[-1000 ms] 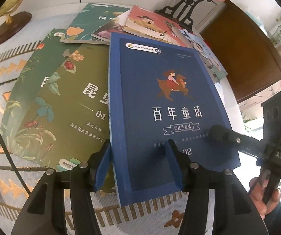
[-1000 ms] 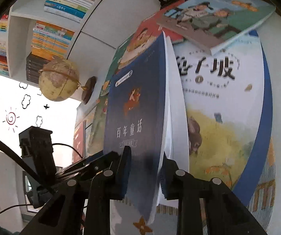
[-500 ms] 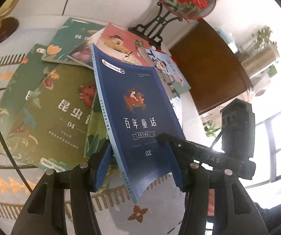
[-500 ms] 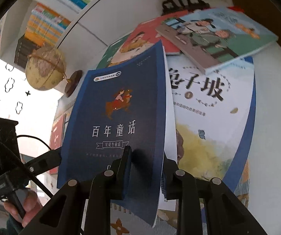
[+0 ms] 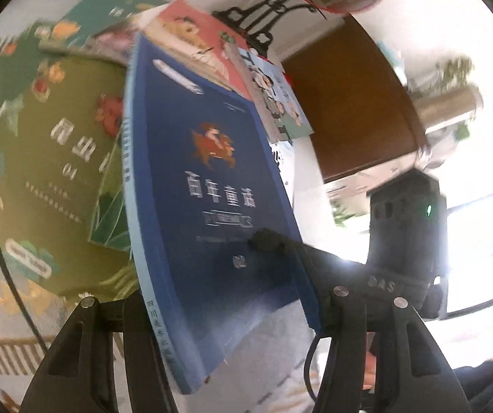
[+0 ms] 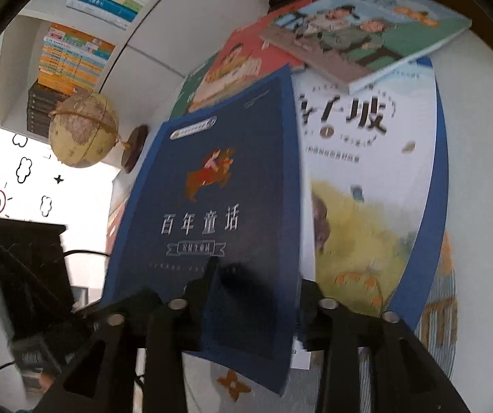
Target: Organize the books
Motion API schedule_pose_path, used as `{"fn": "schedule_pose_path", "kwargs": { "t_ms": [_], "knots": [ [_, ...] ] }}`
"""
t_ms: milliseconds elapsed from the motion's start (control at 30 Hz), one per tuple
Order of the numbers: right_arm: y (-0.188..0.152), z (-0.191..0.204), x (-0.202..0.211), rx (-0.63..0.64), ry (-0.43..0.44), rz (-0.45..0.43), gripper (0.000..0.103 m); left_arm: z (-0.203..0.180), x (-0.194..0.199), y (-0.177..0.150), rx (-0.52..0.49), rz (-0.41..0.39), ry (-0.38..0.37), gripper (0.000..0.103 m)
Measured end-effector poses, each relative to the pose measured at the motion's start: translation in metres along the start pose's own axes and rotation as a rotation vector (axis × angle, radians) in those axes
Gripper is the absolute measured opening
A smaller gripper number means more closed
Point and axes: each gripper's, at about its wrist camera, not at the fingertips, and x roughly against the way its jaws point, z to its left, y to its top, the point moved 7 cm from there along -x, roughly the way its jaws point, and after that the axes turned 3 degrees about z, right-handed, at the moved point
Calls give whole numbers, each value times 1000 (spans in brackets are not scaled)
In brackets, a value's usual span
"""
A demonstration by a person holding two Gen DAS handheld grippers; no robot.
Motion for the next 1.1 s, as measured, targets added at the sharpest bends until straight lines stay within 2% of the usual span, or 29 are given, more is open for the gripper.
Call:
{"fn": "schedule_pose_path", "kwargs": {
  "t_ms": [67,133,233,333,467,567,600,633,667,700,733,800,967,1100],
  "knots": [
    [-4,-1,6,9,-1,23,42,3,4,0,18,-4,-26,51],
    [-10,-10,21,31,-69,21,53,4,7,2,39,0,-57,51],
    [-22,-20,34,11,-53,27,55,1,11,5,61,-1,-114,51],
    [-39,-28,33,-71,77,70,55,-4,12,8,69,2,-148,50],
    [-54,-35,10,-238,300,124,55,-6,13,8,75,18,-166,49],
    [-56,-41,-5,-366,447,114,55,-3,15,7,80,25,-165,49],
    [-54,-43,-9,-411,498,96,54,-2,14,7,78,27,-157,49],
    [-53,-44,-11,-444,522,84,46,-1,14,7,75,28,-141,49],
    [-53,-44,-13,-479,537,81,42,2,15,8,71,25,-123,49],
    [-54,-45,-14,-499,540,79,29,4,16,8,65,24,-103,49],
    [-56,-44,-14,-508,548,77,23,7,17,8,64,28,-94,49],
    [-62,-41,-8,-522,550,80,19,11,17,6,56,40,-69,49],
    [-58,-18,3,-443,443,83,19,19,22,4,39,46,-40,49],
    [-37,18,21,-131,219,27,21,29,22,7,25,60,2,49]
  ]
}}
